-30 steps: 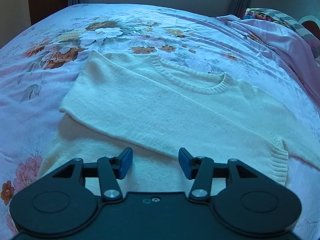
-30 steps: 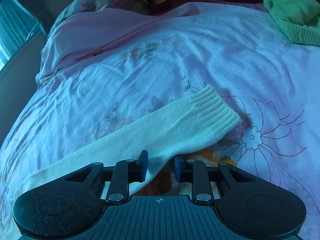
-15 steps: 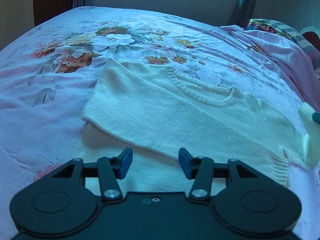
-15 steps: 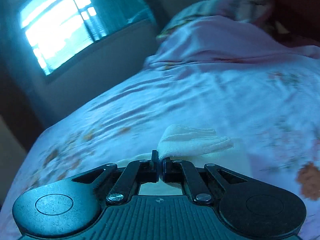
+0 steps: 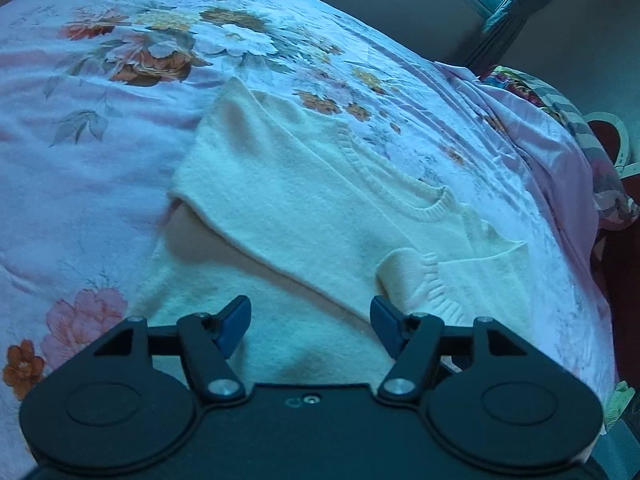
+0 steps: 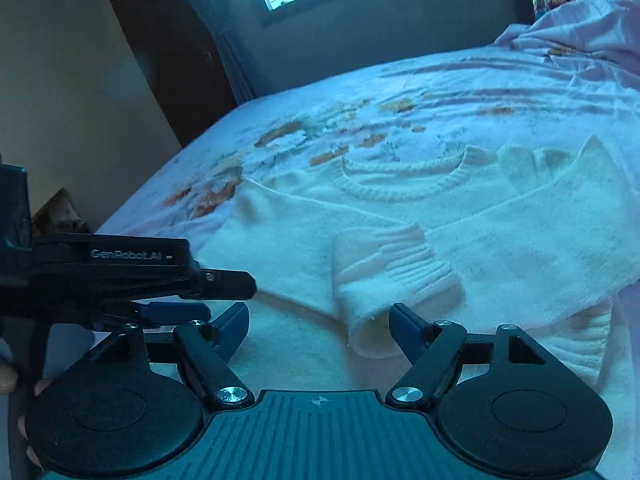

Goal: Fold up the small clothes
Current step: 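Grasp the sweater side edge with the left gripper and fold it inward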

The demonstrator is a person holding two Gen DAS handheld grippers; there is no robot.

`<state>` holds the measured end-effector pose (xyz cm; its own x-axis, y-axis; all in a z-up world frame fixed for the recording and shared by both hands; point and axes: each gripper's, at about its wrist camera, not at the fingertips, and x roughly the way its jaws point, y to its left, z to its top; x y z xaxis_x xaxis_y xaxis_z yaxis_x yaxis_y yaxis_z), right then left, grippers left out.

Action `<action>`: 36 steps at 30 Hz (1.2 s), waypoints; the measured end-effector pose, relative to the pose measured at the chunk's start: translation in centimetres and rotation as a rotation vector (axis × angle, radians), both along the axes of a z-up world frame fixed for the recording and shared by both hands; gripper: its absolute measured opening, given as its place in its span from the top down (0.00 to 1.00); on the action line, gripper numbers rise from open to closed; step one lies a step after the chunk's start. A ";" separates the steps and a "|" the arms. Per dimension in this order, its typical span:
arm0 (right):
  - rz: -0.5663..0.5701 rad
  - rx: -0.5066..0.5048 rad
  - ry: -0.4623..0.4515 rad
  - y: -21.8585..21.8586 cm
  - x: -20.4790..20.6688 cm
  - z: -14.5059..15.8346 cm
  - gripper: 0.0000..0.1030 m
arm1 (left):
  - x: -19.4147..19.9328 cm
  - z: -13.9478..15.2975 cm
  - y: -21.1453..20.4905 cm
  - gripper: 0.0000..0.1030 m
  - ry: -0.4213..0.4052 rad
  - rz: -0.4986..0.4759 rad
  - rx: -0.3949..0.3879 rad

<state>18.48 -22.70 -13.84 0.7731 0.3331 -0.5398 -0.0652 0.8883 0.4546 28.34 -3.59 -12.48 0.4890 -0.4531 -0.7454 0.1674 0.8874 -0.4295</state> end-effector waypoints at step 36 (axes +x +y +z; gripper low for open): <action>-0.157 0.212 0.033 -4.6 -4.1 -0.3 0.26 | -0.4 -3.7 0.6 0.91 0.143 0.071 -0.184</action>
<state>14.33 -27.30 -14.16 0.8073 0.3188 -0.4966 0.0842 0.7707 0.6316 27.93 -2.94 -16.19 0.4196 -0.5560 -0.7175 0.0330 0.7993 -0.6000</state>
